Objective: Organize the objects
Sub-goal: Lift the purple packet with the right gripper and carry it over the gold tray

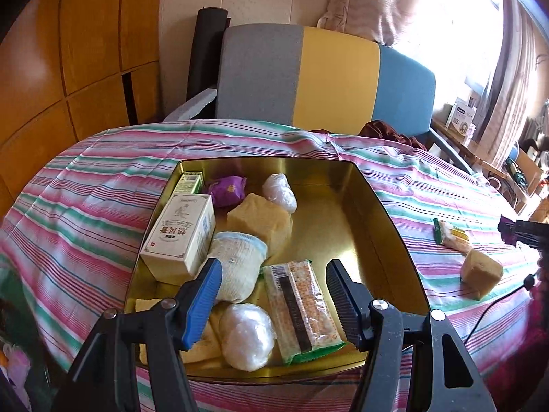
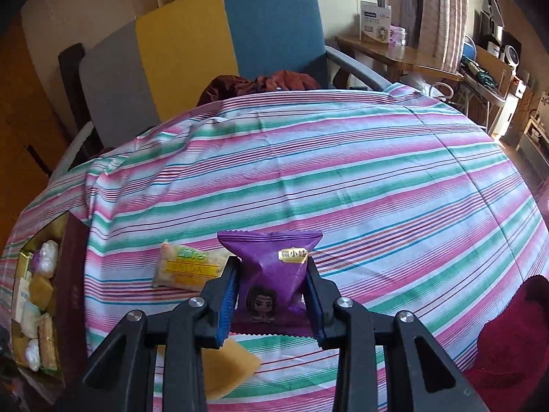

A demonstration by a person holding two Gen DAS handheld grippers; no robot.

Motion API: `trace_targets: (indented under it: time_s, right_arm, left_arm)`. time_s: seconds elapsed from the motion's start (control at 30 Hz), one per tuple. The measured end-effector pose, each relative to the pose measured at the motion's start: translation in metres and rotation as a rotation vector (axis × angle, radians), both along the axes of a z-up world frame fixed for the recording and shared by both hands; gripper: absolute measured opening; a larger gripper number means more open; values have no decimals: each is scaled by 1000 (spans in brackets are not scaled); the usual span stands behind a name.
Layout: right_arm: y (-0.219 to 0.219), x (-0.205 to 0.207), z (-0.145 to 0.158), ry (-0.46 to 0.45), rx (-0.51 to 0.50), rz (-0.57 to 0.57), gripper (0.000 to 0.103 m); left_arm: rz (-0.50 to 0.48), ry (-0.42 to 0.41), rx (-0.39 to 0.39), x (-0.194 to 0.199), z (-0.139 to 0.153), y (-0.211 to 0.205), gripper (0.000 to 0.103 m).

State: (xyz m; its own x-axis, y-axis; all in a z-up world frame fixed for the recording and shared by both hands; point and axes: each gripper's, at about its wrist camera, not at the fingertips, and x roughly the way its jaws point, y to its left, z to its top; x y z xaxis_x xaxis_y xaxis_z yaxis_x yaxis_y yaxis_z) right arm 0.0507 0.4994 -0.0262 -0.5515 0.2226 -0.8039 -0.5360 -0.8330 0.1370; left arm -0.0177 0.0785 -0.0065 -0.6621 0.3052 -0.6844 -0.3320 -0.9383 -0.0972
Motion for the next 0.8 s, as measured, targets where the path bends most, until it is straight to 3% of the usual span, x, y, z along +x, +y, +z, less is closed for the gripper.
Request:
trace_targets:
  time_s: [0.17, 0.5, 0.8]
  right_arm:
    - [-47, -20, 16, 34, -14, 148, 35]
    - [-187, -81, 29, 54, -38, 520, 35]
    - [-263, -129, 7, -21, -28, 667, 35]
  left_arm:
    - [22, 2, 2, 0, 1, -10, 64]
    - [83, -11, 21, -3, -2, -40, 64]
    - [129, -31, 47, -8, -10, -64, 64]
